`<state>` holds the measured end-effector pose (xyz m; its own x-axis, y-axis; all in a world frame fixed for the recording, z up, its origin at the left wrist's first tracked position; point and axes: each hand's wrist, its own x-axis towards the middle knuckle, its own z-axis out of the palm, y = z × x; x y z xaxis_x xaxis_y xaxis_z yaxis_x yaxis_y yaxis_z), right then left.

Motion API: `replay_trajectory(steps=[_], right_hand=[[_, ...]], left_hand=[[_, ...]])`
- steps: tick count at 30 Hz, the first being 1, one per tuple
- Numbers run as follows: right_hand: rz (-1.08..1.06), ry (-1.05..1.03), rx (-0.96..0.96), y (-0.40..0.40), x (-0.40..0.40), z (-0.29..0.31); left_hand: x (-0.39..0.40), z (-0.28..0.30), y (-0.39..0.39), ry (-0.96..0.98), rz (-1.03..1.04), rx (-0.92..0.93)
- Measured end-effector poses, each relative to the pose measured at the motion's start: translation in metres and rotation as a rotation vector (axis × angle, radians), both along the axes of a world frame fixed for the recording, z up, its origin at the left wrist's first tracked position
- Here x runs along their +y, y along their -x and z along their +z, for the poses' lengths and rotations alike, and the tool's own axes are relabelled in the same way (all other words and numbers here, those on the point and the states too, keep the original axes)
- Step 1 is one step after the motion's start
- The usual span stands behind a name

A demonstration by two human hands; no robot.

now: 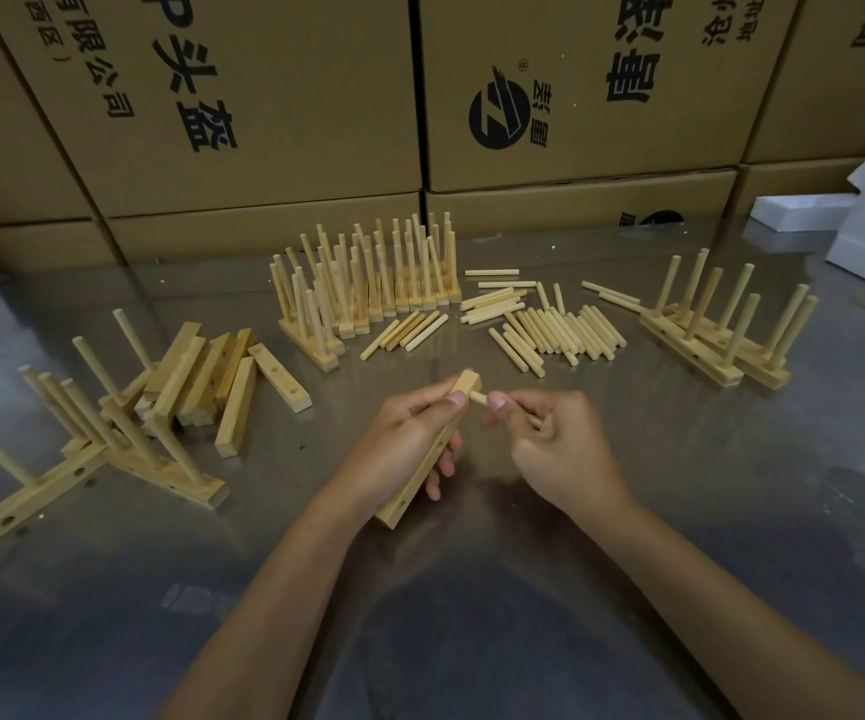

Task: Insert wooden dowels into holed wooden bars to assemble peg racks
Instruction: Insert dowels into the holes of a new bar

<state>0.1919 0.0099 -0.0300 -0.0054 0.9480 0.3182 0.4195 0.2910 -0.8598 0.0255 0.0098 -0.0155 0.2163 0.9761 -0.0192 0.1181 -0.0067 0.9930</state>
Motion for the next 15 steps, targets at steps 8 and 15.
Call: replay_trajectory(steps=[8,15], right_hand=[[0.086,0.4,0.233,-0.008,0.004,0.013],[0.137,0.47,0.35,-0.007,0.006,0.024]], left_hand=[[0.001,-0.003,-0.001,-0.082,-0.006,0.233],[0.001,-0.001,-0.009,0.004,0.093,0.12]])
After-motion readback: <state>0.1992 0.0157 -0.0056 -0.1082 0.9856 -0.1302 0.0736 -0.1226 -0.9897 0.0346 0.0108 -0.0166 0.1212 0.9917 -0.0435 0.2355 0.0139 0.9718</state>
